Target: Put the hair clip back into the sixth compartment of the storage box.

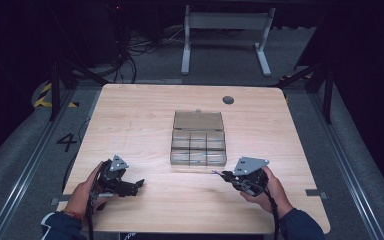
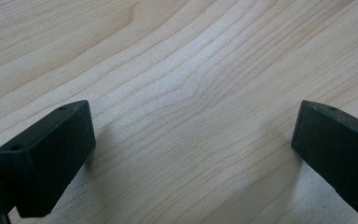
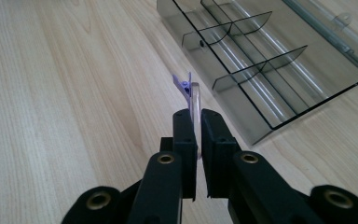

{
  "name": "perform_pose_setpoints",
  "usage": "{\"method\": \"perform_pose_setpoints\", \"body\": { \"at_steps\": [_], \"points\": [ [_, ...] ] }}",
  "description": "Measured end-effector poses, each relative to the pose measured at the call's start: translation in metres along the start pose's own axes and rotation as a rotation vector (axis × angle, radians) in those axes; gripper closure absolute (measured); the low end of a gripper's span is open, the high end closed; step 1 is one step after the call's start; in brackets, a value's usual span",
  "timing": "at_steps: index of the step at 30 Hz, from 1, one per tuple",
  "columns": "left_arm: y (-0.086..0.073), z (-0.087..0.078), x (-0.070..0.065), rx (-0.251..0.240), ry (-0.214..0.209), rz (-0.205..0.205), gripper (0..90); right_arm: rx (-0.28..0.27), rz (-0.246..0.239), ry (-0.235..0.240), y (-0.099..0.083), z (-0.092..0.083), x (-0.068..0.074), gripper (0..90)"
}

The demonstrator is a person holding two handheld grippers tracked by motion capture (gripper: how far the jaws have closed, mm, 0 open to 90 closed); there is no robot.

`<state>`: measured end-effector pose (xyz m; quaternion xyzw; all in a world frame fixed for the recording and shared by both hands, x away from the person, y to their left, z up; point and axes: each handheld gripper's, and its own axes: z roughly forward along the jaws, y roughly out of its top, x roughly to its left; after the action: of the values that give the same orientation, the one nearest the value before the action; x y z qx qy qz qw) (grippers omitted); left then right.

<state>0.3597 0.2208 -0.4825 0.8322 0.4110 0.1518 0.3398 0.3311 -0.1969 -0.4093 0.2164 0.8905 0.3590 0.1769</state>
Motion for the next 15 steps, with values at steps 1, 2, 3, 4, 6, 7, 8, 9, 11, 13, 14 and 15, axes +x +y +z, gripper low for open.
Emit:
{"method": "perform_pose_setpoints", "body": {
  "at_steps": [1,2,3,4,6,7,8,9,11,13,14,15],
  "points": [
    [0.0,0.0,0.0,0.0,-0.002,-0.003,0.1,-0.004,0.002,-0.001,0.0,-0.001,-0.001,85.8],
    [0.0,0.0,0.0,-0.001,-0.003,-0.004,0.1,-0.004,0.003,-0.004,0.001,-0.002,-0.003,85.8],
    [0.0,0.0,0.0,-0.001,-0.003,-0.004,0.1,-0.007,0.004,-0.01,0.001,-0.003,-0.004,85.8],
    [0.0,0.0,0.0,-0.001,-0.002,-0.003,0.1,-0.011,0.009,-0.014,0.002,-0.004,-0.006,85.8],
    [0.0,0.0,0.0,-0.001,-0.002,-0.003,0.1,-0.018,0.012,-0.022,0.002,-0.007,-0.01,85.8],
    [0.0,0.0,0.0,-0.001,-0.002,-0.003,0.1,-0.021,0.016,-0.026,0.003,-0.009,-0.012,85.8],
    [0.0,0.0,0.0,-0.001,-0.001,0.0,0.1,-0.027,0.025,-0.032,0.003,-0.011,-0.014,85.8],
    [0.0,0.0,0.0,0.002,-0.002,-0.004,0.1,-0.028,0.026,-0.034,0.003,-0.012,-0.016,85.8],
    [0.0,0.0,0.0,0.001,-0.002,-0.003,0.1,-0.032,0.034,-0.044,0.004,-0.014,-0.02,85.8],
    [0.0,0.0,0.0,0.0,-0.002,-0.003,0.1,-0.03,0.034,-0.051,0.005,-0.014,-0.023,85.8],
    [0.0,0.0,0.0,0.0,-0.002,-0.003,0.1,-0.03,0.034,-0.055,0.006,-0.014,-0.024,85.9],
    [0.0,0.0,0.0,-0.001,-0.002,-0.003,0.1,-0.034,0.029,-0.057,0.007,-0.014,-0.026,85.8]
  ]
}}
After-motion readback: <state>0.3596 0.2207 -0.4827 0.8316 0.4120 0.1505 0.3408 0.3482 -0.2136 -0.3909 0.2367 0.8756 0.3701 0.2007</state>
